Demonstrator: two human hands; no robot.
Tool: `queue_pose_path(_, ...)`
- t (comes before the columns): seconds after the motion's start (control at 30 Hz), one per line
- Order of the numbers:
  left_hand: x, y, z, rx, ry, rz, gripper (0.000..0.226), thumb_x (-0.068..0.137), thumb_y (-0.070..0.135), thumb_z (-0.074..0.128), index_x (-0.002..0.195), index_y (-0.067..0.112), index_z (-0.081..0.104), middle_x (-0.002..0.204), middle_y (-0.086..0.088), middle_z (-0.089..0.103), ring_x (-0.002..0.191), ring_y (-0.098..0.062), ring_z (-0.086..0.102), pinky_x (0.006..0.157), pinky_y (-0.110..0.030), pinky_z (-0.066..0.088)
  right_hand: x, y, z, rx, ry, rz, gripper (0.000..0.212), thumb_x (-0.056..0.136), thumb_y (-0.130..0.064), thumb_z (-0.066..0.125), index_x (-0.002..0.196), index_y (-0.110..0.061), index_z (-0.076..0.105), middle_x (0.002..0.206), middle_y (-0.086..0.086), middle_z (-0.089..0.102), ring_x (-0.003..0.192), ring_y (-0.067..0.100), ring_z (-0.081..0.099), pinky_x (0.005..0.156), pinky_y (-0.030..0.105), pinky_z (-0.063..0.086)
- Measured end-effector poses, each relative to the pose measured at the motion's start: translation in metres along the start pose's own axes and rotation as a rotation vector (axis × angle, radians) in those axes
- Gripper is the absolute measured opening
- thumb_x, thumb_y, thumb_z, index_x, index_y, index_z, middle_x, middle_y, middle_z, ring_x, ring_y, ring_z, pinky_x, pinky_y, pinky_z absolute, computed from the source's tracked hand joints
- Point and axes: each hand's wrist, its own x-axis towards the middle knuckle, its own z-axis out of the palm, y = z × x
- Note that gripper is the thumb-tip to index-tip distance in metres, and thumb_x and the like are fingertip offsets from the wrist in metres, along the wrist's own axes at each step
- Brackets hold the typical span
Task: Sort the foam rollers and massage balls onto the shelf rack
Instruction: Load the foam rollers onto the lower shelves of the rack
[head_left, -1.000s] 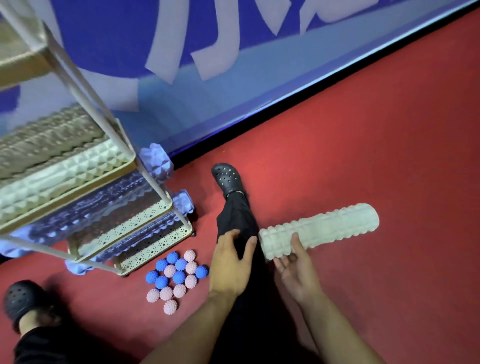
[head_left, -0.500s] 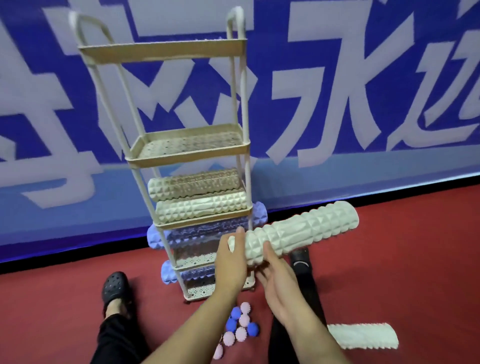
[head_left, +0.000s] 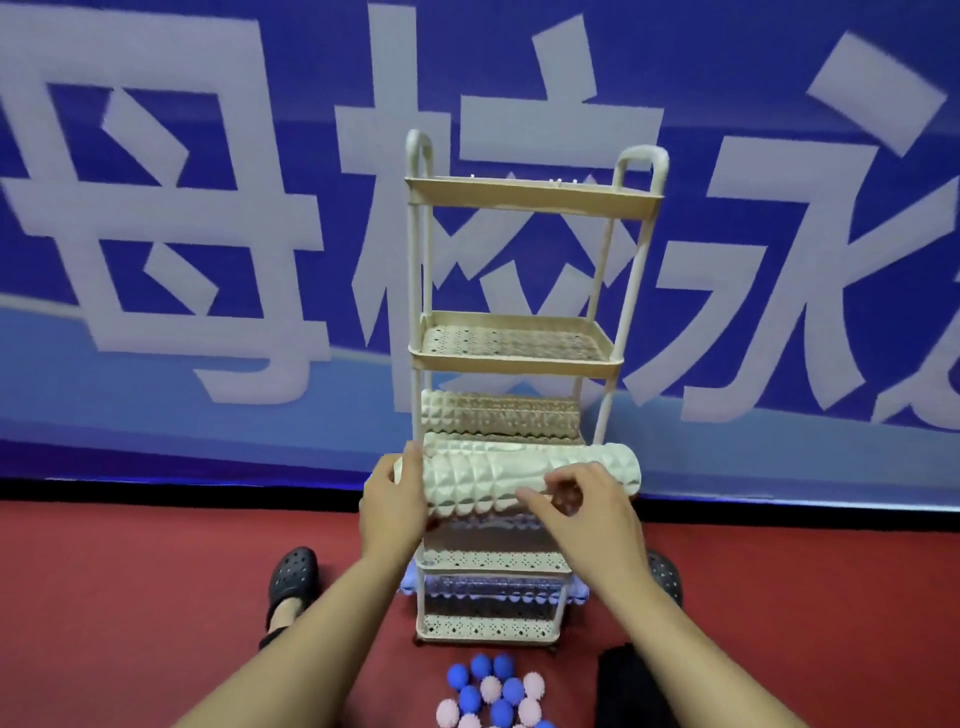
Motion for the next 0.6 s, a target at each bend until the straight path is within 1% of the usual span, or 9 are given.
queue_pose_path(0.07, 0.007, 0.006, -0.011, -0.017, 0.018, -0.010, 0.050, 0.102, 0.053, 0.046, 0.083, 0.008, 0.061, 0.080, -0.013, 0.063, 0.075, -0.025, 0.056, 0.068, -0.039, 0.042, 0.019, -0.004, -0.001, -0.172, -0.012, -0.197, 0.062, 0.072, -0.081, 0.058, 0.111, -0.033, 0.064, 0.107, -0.015, 0.055, 0.105, 0.009, 0.050, 0.091, 0.028, 0.042)
queue_pose_path(0.2, 0.023, 0.017, -0.022, -0.063, 0.004, 0.001, 0.044, 0.101, 0.049, 0.051, 0.073, 0.016, 0.059, 0.071, 0.001, 0.060, 0.072, -0.022, 0.055, 0.069, -0.038, 0.043, 0.051, -0.011, -0.004, -0.471, -0.243, -0.425, 0.084, 0.071, -0.086, 0.046, 0.140, -0.038, 0.048, 0.139, -0.014, 0.048, 0.134, 0.013, 0.039, 0.110, 0.034, 0.024)
queue_pose_path(0.23, 0.025, 0.022, -0.024, -0.077, -0.014, 0.019, 0.046, 0.099, 0.052, 0.051, 0.071, 0.016, 0.058, 0.069, 0.001, 0.058, 0.071, -0.022, 0.053, 0.069, -0.038, 0.043, 0.058, -0.015, -0.005, -0.527, -0.272, -0.475, 0.086, 0.072, -0.087, 0.045, 0.143, -0.038, 0.044, 0.142, -0.014, 0.049, 0.136, 0.014, 0.040, 0.112, 0.036, 0.023)
queue_pose_path(0.3, 0.033, 0.028, -0.025, -0.104, -0.047, 0.036, 0.050, 0.094, 0.058, 0.051, 0.073, 0.013, 0.059, 0.070, -0.001, 0.057, 0.071, -0.022, 0.055, 0.068, -0.038, 0.049, 0.072, -0.023, -0.008, -0.595, -0.323, -0.534, 0.087, 0.074, -0.086, 0.045, 0.146, -0.038, 0.040, 0.140, -0.012, 0.052, 0.132, 0.015, 0.046, 0.111, 0.037, 0.029)
queue_pose_path(0.37, 0.044, 0.032, -0.022, -0.142, -0.109, 0.014, 0.054, 0.098, 0.055, 0.053, 0.088, 0.003, 0.063, 0.076, -0.003, 0.060, 0.072, -0.021, 0.060, 0.061, -0.032, 0.055, 0.084, -0.030, -0.013, -0.649, -0.332, -0.558, 0.086, 0.075, -0.085, 0.040, 0.147, -0.038, 0.038, 0.137, -0.008, 0.054, 0.127, 0.018, 0.050, 0.104, 0.037, 0.036)
queue_pose_path(0.4, 0.051, 0.034, -0.019, -0.144, -0.142, 0.005, 0.056, 0.099, 0.056, 0.053, 0.095, 0.002, 0.064, 0.080, -0.002, 0.064, 0.075, -0.020, 0.064, 0.062, -0.030, 0.057, 0.089, -0.031, -0.016, -0.671, -0.319, -0.561, 0.086, 0.075, -0.085, 0.036, 0.148, -0.038, 0.037, 0.135, -0.008, 0.055, 0.124, 0.019, 0.051, 0.101, 0.037, 0.037)
queue_pose_path(0.5, 0.069, 0.051, -0.012, -0.093, -0.182, 0.026, 0.064, 0.088, 0.076, 0.052, 0.112, 0.019, 0.066, 0.105, 0.005, 0.071, 0.095, -0.018, 0.071, 0.086, -0.043, 0.060, 0.106, -0.034, -0.023, -0.745, -0.226, -0.558, 0.083, 0.077, -0.085, 0.035, 0.145, -0.038, 0.040, 0.129, -0.005, 0.057, 0.118, 0.021, 0.054, 0.097, 0.038, 0.038)
queue_pose_path(0.53, 0.076, 0.059, -0.010, -0.056, -0.171, 0.063, 0.066, 0.088, 0.077, 0.051, 0.124, 0.022, 0.063, 0.117, 0.008, 0.068, 0.104, -0.016, 0.068, 0.092, -0.040, 0.055, 0.112, -0.033, -0.026, -0.777, -0.174, -0.550, 0.080, 0.079, -0.083, 0.039, 0.143, -0.036, 0.042, 0.126, -0.004, 0.059, 0.117, 0.022, 0.055, 0.096, 0.039, 0.038)
queue_pose_path(0.6, 0.088, 0.079, -0.008, 0.038, -0.122, 0.139, 0.065, 0.096, 0.065, 0.051, 0.143, 0.021, 0.049, 0.134, 0.007, 0.057, 0.113, -0.012, 0.055, 0.098, -0.035, 0.045, 0.126, -0.032, -0.032, -0.859, -0.071, -0.511, 0.076, 0.082, -0.079, 0.048, 0.142, -0.033, 0.044, 0.124, 0.000, 0.060, 0.115, 0.025, 0.056, 0.095, 0.041, 0.038)
